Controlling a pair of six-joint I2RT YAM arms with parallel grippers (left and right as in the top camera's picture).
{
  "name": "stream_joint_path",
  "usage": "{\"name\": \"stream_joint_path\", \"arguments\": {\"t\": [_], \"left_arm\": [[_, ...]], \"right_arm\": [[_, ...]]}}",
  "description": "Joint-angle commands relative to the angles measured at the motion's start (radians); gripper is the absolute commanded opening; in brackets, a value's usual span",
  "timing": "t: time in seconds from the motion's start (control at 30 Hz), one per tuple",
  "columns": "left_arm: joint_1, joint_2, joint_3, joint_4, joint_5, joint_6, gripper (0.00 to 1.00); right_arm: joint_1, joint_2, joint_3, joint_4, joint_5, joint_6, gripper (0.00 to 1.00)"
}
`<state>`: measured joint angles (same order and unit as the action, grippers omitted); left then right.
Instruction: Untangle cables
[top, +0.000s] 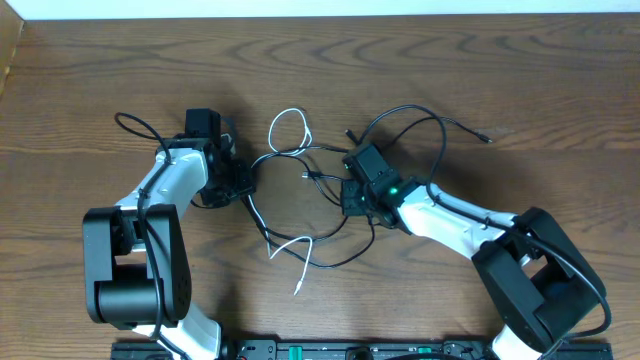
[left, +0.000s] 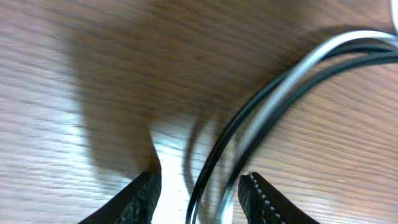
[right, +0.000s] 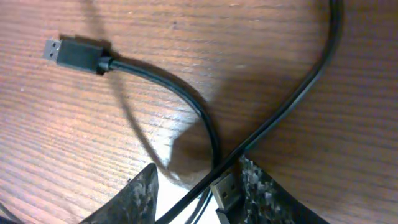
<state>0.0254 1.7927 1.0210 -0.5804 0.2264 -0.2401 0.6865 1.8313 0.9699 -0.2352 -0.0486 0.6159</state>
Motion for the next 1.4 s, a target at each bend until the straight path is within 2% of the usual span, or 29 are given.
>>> {"name": "stream_joint_path", "arguments": {"t": [0.0,0.13,0.27,0.37,0.47,0.6,0.67,0.73,0.83,0.9,0.97,1.0,1.03,1.1,1.2,1.37], "left_arm": [[0.002,0.012,-0.006,-0.013,-0.068,0.003,0.38],[0.003,0.012,-0.006,-0.029,-0.15,-0.013,0.38],[0.004,0.012,-0.006,-0.059,-0.273,-0.115,0.42],[0.015,0.012,-0.005,-0.067,-0.264,-0.125,0.42],[0.03,0.006,0.004,-0.077,-0.112,-0.087,0.42],[0.031,-0.022,0.016,-0.086,0.218,0.104,0.25],[0.031,-0.044,0.016,-0.097,0.385,0.204,0.2],[0.03,-0.086,0.016,-0.114,0.565,0.314,0.2],[0.029,-0.132,0.016,-0.119,0.6,0.33,0.23],[0.029,-0.147,0.016,-0.12,0.599,0.327,0.3],[0.029,-0.147,0.016,-0.126,0.592,0.31,0.31],[0.029,-0.146,0.015,-0.135,0.586,0.31,0.32],[0.027,-0.146,0.014,-0.146,0.575,0.31,0.34],[0.022,-0.146,0.014,-0.167,0.541,0.302,0.39],[0.0,-0.146,0.01,-0.174,0.446,0.233,0.4],[-0.064,-0.146,0.009,-0.161,0.358,0.194,0.36]], "right_arm": [[0.016,0.041,-0.031,-0.03,-0.013,-0.023,0.43],[0.016,0.041,-0.031,-0.03,-0.01,-0.023,0.43],[0.016,0.041,-0.031,-0.031,-0.01,-0.023,0.45],[0.016,0.041,-0.031,-0.03,-0.01,-0.023,0.46],[0.016,0.041,-0.031,-0.031,-0.01,-0.023,0.44],[0.014,0.041,-0.031,-0.03,-0.01,-0.031,0.34],[0.012,0.04,-0.031,-0.03,-0.01,-0.041,0.24],[0.003,0.027,-0.031,-0.038,-0.011,-0.073,0.1],[-0.01,-0.001,-0.031,-0.065,-0.01,-0.076,0.09],[-0.017,-0.014,-0.031,-0.076,-0.01,-0.076,0.11],[-0.019,-0.016,-0.031,-0.076,-0.01,-0.075,0.13],[-0.019,-0.016,-0.031,-0.076,-0.01,-0.075,0.18],[-0.019,-0.016,-0.031,-0.076,-0.01,-0.075,0.28],[-0.019,-0.016,-0.031,-0.076,-0.01,-0.075,0.61],[-0.019,-0.016,-0.031,-0.076,-0.01,-0.075,0.67],[-0.019,-0.016,-0.031,-0.076,-0.01,-0.075,0.68]]}}
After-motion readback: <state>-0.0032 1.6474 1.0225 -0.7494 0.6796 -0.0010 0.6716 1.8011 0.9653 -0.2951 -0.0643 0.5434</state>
